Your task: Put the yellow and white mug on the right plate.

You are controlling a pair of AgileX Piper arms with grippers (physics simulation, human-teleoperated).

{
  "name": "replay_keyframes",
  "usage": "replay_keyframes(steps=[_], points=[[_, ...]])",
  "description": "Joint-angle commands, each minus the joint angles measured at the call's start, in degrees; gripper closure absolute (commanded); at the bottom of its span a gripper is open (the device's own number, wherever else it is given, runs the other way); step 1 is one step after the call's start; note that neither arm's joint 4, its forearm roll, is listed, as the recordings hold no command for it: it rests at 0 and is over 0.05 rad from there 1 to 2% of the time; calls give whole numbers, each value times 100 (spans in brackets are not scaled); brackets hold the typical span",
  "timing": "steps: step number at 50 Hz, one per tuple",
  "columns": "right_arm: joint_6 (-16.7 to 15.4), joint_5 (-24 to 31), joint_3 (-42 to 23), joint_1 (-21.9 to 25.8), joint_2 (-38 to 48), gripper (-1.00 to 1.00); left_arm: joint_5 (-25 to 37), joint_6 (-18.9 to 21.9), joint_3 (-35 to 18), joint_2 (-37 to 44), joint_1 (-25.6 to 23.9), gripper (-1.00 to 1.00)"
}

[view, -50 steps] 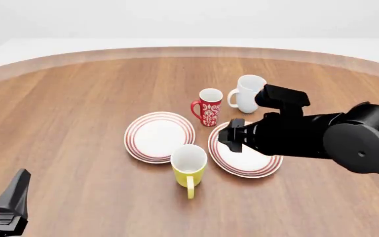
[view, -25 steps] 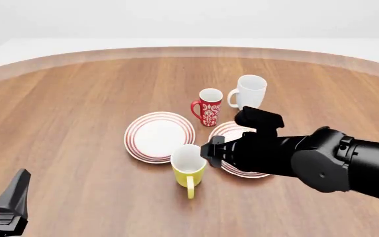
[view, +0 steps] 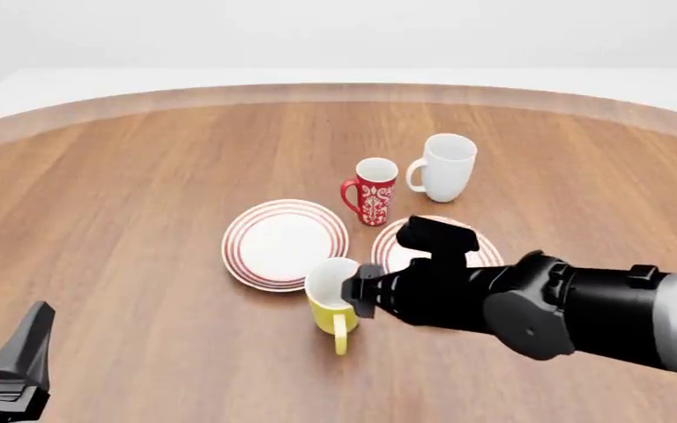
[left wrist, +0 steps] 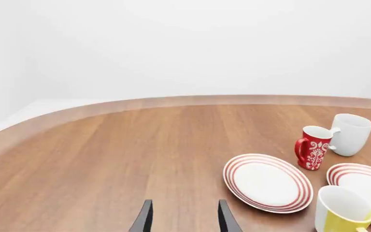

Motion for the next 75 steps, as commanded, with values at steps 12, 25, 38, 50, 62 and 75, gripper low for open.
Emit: replay_keyframes(steps=[12,25,38,50,62,75], points=[[390,-764,220,369,671,-100,0,0,0,0,0,-100],[463,-842,205,459,787,-100,0,0,0,0,0,-100],[437,-877,155,474,882,-100,0,0,0,0,0,-100],[571,-1045,235,584,995,-100,0,0,0,0,0,-100],[541,-1082,198,576,1080,-100,0,0,0,0,0,-100],[583,-1151,138,631,1221,-100,0,0,0,0,0,-100]])
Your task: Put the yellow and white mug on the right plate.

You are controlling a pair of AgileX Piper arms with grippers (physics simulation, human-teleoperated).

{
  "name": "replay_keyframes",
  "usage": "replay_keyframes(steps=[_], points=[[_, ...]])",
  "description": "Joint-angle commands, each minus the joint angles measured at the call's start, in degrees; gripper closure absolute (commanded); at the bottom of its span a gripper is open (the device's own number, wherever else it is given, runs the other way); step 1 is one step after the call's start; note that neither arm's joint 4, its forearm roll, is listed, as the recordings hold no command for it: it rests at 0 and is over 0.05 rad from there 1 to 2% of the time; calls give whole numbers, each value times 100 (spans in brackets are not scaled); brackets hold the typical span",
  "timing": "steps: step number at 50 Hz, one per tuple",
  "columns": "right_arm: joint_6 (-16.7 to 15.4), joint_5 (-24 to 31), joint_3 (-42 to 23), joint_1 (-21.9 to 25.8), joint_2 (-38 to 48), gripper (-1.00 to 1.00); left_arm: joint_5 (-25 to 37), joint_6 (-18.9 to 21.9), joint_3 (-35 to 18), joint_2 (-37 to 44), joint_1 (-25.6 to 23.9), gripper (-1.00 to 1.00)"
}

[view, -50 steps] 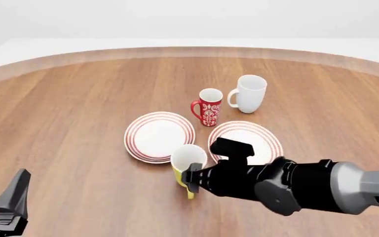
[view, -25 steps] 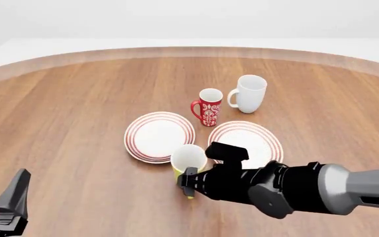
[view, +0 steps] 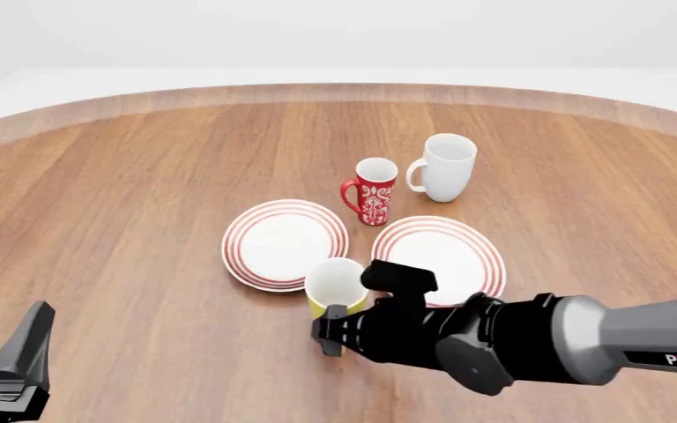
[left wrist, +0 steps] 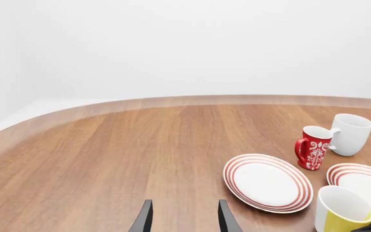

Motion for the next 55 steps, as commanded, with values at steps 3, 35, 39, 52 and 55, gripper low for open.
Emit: replay_keyframes(steps=[3,35,39,52,55], points=[[61,-109,-32,83,167,-100,0,0,0,0,0,-100],[127,-255,14,128,277,-100,0,0,0,0,0,-100],[128,-292,46,128,294,100,0,0,0,0,0,-100],[-40,-52,31,-6,65,100,0,0,0,0,0,-100],[-120,44,10,-59,-7,100,0,0,0,0,0,-100]])
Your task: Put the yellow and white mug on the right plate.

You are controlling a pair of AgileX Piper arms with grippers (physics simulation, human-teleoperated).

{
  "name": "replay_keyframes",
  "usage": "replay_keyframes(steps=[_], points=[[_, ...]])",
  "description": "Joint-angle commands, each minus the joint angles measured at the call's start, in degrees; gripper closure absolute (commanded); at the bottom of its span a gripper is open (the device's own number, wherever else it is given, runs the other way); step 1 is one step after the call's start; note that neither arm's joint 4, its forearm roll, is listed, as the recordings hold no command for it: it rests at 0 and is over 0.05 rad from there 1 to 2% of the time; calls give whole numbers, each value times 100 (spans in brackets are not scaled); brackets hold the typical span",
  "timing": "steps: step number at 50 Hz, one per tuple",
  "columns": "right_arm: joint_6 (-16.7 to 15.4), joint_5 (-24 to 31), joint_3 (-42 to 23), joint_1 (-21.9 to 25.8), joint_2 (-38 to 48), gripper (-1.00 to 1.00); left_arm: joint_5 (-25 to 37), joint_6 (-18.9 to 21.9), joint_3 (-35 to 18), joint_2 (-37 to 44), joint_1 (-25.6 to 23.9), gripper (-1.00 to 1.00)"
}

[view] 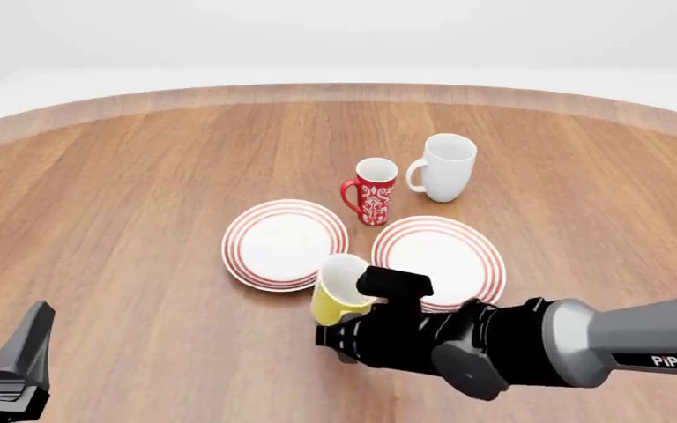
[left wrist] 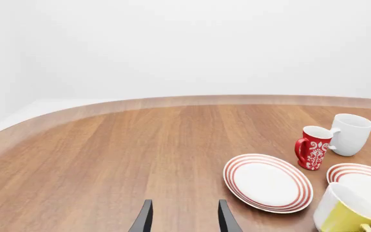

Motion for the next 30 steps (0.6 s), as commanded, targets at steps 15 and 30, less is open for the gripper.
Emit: replay_keyframes(steps=[15,30], points=[[-664,852,-184,-482,-602,100,0,0,0,0,0,-100],[-1384,1475,-383,-1121,-1047,100,0,0,0,0,0,-100]])
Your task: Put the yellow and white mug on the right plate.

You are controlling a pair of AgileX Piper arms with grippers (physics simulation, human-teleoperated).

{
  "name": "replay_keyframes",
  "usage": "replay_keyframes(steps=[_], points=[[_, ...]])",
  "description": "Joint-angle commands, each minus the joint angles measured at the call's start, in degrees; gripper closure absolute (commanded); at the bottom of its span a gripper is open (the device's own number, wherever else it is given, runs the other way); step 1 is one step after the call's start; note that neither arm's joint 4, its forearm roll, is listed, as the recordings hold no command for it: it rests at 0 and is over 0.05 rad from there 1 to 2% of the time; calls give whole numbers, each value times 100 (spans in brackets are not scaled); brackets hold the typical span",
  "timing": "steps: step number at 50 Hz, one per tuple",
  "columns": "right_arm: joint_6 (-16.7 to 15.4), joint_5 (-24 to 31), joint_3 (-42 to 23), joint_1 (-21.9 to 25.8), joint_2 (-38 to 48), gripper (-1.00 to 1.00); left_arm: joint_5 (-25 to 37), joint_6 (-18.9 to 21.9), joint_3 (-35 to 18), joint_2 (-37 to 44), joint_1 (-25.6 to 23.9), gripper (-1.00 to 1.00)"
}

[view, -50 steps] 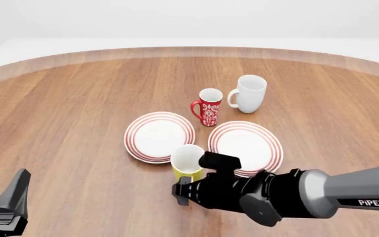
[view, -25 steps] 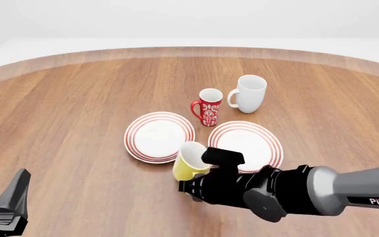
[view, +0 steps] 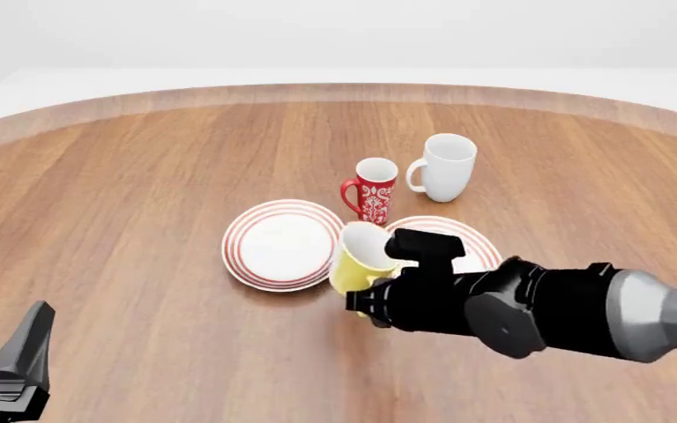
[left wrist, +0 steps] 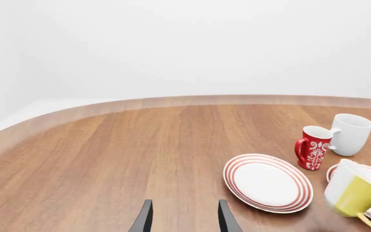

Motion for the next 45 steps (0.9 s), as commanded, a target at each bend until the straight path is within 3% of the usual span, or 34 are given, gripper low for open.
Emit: replay_keyframes(steps=[1,10,29,31,32,45], points=[[-546,413,-138,-509,-328,100,0,0,0,0,0,-100],[-906,634,-234,-1019,-698,100,0,0,0,0,0,-100],[-1549,382,29,-2011,-620,100,0,0,0,0,0,-100],[-1816,360,-14,-2184,-646,100,0,0,0,0,0,-100],[-1659,343,-16,-2215,-602,100,0,0,0,0,0,-100],[-2048,96,82,-2544,-363,100,0,0,0,0,0,-100]])
